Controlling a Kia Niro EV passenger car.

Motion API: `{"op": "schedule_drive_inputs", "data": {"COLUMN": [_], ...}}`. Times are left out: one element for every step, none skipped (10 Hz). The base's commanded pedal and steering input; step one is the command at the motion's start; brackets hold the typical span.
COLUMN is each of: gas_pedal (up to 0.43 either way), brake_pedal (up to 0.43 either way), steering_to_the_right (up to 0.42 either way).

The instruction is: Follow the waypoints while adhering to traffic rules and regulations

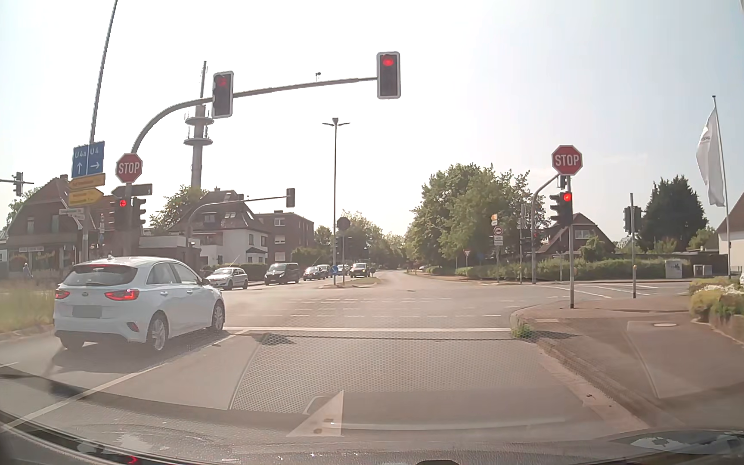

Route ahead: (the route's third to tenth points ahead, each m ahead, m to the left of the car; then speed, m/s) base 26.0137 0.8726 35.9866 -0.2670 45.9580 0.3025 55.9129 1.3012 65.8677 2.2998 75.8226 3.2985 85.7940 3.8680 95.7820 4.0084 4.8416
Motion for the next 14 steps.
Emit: {"op": "schedule_drive_inputs", "data": {"gas_pedal": [0.0, 0.0, 0.0, 0.0, 0.0, 0.0, 0.0, 0.0, 0.0, 0.0, 0.0, 0.0, 0.0, 0.0], "brake_pedal": [0.238, 0.238, 0.238, 0.238, 0.238, 0.238, 0.238, 0.232, 0.232, 0.22, 0.201, 0.189, 0.177, 0.159], "steering_to_the_right": [0.017, 0.018, 0.018, 0.018, 0.024, 0.029, 0.028, 0.02, 0.013, 0.009, 0.008, 0.007, 0.005, 0.003]}}
